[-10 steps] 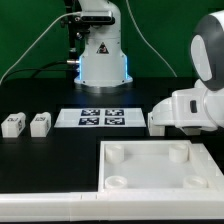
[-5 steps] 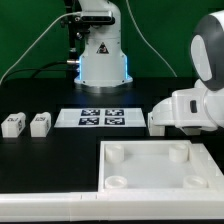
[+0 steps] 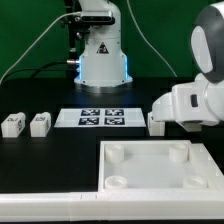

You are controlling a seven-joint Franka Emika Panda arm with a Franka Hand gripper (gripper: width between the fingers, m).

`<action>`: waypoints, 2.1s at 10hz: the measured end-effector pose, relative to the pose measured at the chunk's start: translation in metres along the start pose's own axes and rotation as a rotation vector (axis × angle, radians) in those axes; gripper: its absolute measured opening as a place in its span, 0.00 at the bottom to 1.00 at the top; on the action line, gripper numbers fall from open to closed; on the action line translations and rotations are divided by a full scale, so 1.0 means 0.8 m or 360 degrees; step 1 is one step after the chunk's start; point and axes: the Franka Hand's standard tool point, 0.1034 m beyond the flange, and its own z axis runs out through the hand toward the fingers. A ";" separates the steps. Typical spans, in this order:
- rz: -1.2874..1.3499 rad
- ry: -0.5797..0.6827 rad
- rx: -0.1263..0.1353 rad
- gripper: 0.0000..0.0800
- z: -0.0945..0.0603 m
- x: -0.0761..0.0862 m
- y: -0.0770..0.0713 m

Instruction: Assemble one leg

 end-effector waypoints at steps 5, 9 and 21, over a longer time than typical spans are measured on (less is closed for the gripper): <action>-0.0065 0.0223 0.0057 0.36 -0.083 -0.037 0.038; 0.0009 0.0997 0.0164 0.37 -0.141 -0.051 0.086; -0.0034 0.2133 0.0179 0.37 -0.201 -0.038 0.089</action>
Offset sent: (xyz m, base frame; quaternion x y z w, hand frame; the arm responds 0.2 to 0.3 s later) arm 0.0128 -0.0218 0.0421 0.0127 0.0004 -0.0241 0.9996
